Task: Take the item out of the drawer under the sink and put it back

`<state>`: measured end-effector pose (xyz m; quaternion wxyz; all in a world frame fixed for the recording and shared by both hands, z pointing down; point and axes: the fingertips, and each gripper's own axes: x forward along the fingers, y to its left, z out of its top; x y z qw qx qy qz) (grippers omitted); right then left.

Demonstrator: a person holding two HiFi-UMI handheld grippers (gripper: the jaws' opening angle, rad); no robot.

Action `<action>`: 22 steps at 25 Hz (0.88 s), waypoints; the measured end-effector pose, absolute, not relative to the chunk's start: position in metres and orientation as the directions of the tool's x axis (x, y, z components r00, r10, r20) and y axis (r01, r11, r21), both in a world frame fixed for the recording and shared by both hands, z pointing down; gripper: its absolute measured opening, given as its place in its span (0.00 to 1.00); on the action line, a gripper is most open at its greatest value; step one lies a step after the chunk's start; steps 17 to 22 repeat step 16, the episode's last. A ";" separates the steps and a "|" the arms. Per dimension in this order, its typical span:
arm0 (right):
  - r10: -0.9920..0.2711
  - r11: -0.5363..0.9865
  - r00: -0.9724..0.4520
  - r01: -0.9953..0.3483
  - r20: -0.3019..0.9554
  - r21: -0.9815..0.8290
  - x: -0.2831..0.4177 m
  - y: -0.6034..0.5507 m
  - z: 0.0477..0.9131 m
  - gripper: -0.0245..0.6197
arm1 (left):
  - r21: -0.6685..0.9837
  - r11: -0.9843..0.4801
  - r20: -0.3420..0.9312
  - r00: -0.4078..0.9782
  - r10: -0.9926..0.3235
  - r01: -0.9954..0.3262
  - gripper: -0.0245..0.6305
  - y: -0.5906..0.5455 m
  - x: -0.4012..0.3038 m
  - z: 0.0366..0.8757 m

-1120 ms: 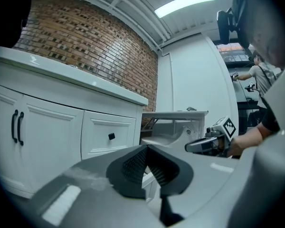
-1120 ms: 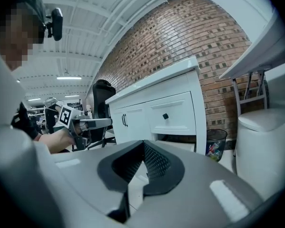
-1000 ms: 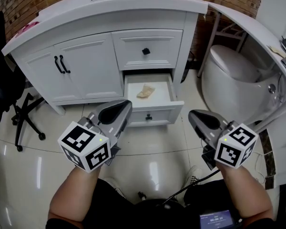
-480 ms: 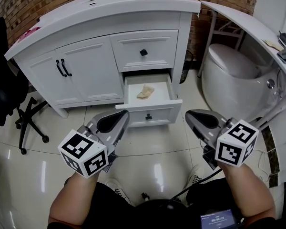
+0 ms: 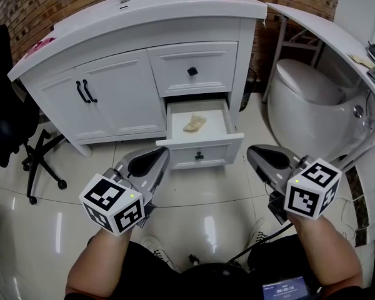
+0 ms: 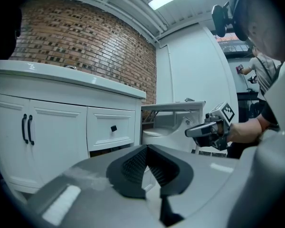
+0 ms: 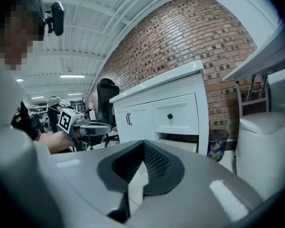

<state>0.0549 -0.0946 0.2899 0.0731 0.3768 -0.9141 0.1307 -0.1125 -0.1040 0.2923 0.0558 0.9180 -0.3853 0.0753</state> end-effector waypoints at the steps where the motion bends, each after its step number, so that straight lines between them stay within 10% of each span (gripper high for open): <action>1: -0.672 0.679 -0.703 -0.710 0.233 -0.185 0.055 -0.096 0.291 0.04 | 0.044 -0.697 0.180 0.692 -0.699 -0.715 0.05 -0.104 -0.113 0.291; 22: -0.673 0.676 -0.697 -0.715 0.245 -0.178 0.050 -0.097 0.292 0.04 | 0.014 -0.700 0.175 0.691 -0.701 -0.714 0.05 -0.106 -0.113 0.288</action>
